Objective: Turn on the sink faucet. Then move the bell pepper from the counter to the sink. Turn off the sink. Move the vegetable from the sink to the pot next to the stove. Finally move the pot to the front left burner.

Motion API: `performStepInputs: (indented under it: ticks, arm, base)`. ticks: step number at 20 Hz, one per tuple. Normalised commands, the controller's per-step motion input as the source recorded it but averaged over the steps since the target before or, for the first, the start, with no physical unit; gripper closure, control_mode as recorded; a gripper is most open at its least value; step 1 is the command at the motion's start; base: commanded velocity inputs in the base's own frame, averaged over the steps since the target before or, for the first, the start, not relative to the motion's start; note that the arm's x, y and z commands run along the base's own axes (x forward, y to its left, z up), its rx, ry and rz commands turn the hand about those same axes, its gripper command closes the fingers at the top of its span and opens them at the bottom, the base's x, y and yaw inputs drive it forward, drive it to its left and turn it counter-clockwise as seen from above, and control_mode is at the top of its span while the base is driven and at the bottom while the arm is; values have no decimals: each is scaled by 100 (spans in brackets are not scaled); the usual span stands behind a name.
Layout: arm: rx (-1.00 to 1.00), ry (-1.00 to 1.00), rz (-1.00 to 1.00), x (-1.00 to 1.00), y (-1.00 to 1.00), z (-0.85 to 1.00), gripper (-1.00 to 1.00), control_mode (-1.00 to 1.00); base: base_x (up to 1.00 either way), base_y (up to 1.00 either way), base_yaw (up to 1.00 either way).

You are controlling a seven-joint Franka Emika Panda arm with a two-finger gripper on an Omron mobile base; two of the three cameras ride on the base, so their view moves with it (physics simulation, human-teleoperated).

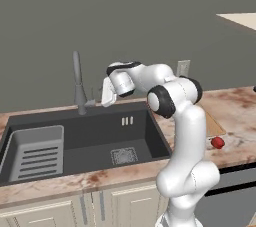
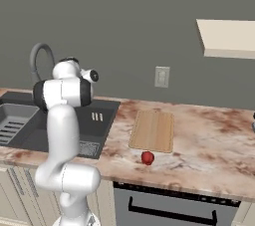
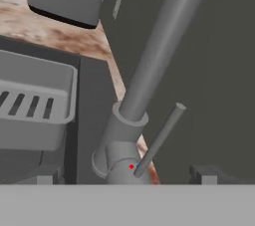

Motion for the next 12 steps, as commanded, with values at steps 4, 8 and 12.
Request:
performStepInputs:
  ticks: [4, 8, 12]
  arm:
    - [1, 1, 0, 18, 4, 0, -100, -100]
    - [0, 2, 0, 10, 10, 0, -100, -100]
    - [0, 4, 0, 15, 14, 0, -100, -100]
  base:
    - [0, 0, 0]
    - [0, 0, 0]
    - [0, 0, 0]
